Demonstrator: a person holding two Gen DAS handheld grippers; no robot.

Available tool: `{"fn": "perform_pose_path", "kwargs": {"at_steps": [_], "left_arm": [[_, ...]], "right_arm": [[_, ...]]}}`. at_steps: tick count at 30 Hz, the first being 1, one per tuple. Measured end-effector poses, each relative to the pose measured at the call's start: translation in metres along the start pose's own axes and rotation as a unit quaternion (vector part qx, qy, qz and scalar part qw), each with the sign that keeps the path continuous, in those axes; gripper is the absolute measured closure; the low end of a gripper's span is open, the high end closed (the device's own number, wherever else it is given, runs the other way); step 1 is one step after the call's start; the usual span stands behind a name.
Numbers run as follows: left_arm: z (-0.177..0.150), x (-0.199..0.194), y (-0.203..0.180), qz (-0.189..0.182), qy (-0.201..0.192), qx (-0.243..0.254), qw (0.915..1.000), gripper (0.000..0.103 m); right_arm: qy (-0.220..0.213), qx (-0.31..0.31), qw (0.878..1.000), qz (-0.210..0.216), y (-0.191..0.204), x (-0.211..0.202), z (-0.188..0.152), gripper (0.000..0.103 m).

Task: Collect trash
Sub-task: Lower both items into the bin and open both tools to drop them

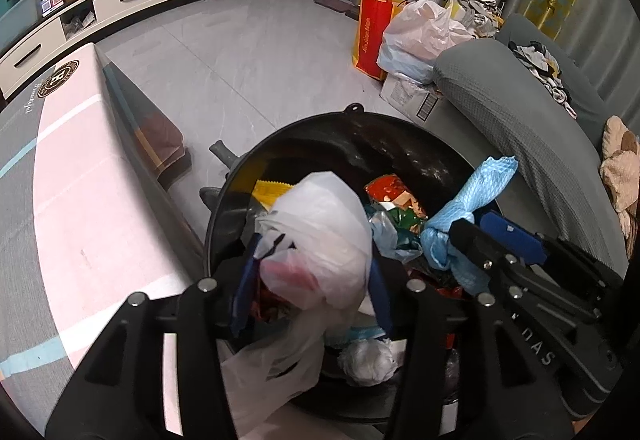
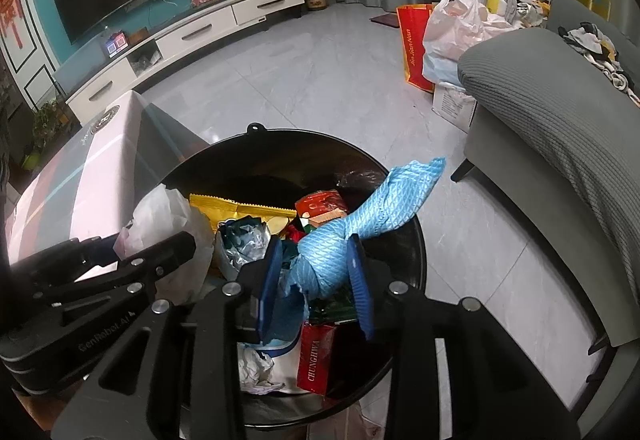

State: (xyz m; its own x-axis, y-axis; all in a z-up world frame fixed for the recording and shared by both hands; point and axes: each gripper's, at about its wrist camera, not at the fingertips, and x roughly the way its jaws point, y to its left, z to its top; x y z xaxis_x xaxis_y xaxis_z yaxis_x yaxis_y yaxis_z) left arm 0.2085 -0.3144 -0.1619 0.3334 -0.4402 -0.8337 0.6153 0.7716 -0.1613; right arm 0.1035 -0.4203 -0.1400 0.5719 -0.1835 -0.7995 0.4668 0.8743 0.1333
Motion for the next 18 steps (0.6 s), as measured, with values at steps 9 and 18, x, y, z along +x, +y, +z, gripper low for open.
{"fn": "perform_pose_path", "kwargs": {"at_steps": [9,18], "left_arm": [[0.002,-0.015,0.004,-0.009,-0.022,-0.010,0.9997,0.033],[-0.015,-0.095,0.010,0.049,-0.070,-0.009,0.9963,0.003]], "right_arm": [[-0.011,0.014,1.000,0.002,-0.008,-0.008,0.001,0.057],[-0.041,0.003,0.999,-0.006,-0.002,-0.071,-0.003,0.012]]}}
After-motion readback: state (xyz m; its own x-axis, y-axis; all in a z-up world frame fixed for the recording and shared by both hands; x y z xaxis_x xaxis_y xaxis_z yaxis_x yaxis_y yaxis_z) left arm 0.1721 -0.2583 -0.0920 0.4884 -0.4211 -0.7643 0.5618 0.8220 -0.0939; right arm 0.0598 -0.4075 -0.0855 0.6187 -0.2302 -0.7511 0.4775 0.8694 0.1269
